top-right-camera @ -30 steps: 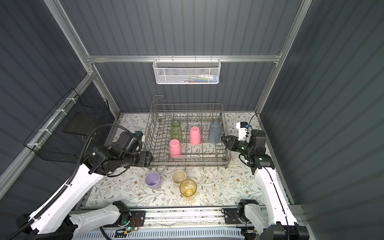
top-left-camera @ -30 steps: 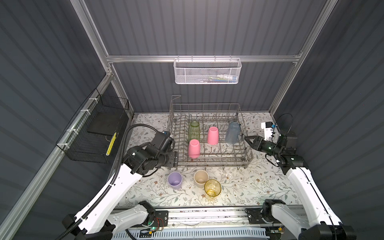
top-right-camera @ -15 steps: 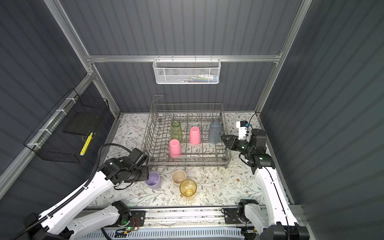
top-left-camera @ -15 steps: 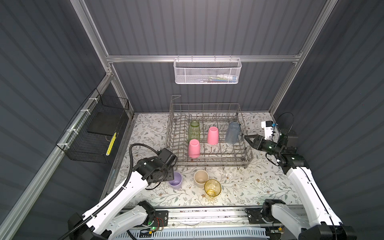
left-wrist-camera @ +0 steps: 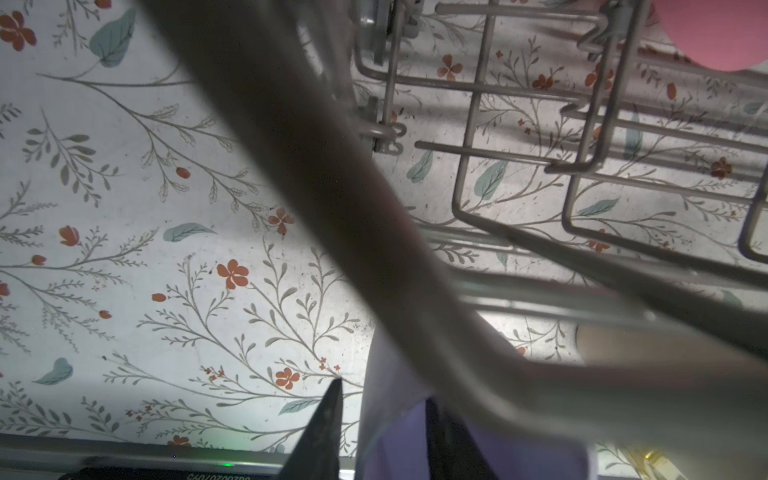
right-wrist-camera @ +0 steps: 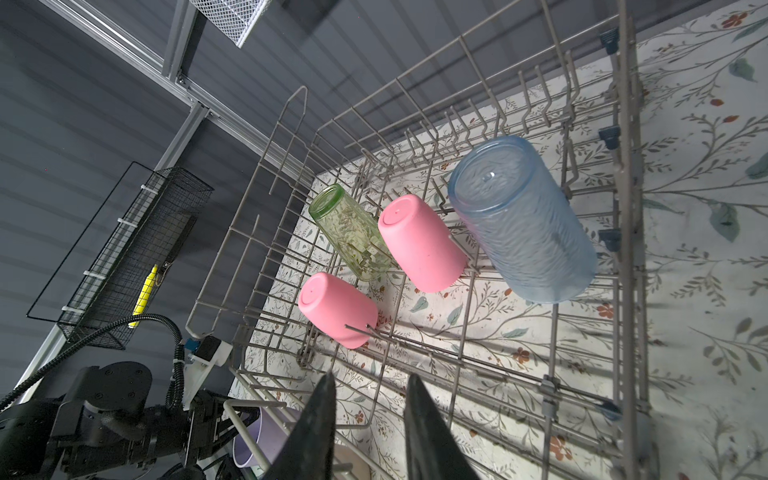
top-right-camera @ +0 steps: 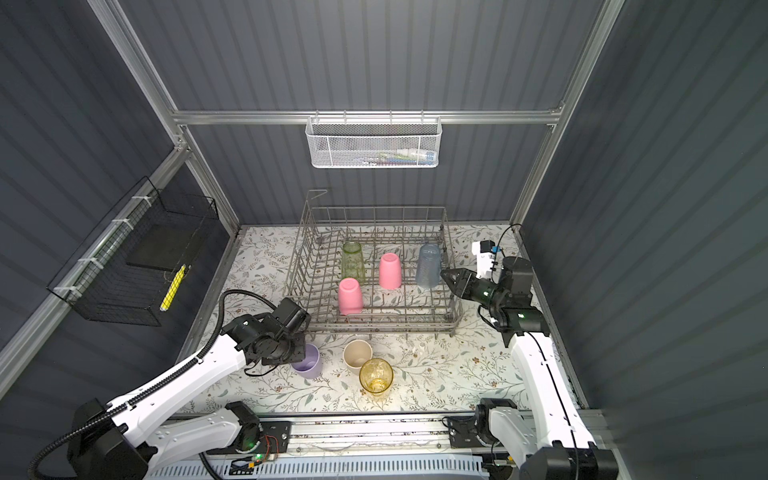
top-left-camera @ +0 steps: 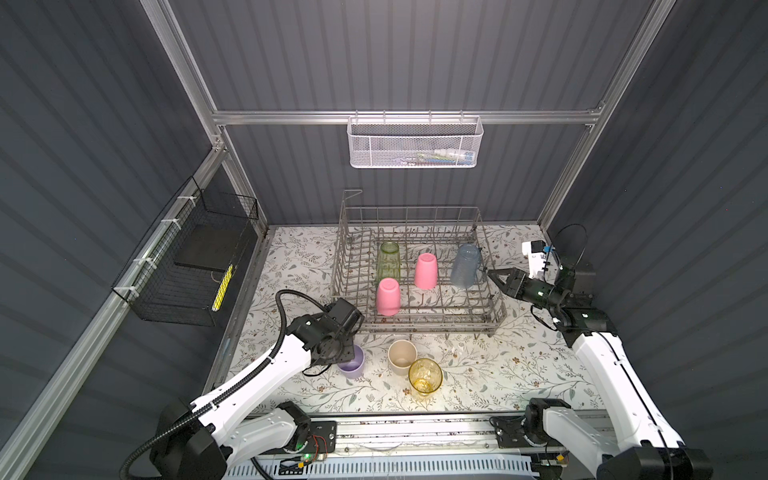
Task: Load the cups into the dish rack
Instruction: 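Open the left gripper and move it down over the lavender cup, then close the left gripper on the lavender cup's rim and lift it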
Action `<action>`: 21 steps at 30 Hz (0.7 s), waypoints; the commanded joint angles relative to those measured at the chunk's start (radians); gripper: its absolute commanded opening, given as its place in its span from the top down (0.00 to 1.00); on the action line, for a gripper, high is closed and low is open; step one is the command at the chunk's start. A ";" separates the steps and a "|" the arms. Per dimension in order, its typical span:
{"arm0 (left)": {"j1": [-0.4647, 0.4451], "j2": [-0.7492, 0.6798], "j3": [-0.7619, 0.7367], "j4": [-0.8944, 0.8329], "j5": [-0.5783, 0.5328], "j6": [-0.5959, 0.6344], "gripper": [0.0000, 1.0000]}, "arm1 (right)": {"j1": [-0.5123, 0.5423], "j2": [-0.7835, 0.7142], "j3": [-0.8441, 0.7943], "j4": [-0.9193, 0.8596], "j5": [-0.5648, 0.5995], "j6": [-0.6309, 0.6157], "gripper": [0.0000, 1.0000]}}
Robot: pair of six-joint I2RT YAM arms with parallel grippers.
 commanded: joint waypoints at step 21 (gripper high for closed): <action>-0.002 -0.047 0.388 -0.338 0.061 0.155 1.00 | -0.001 0.025 0.011 0.062 -0.058 0.046 0.69</action>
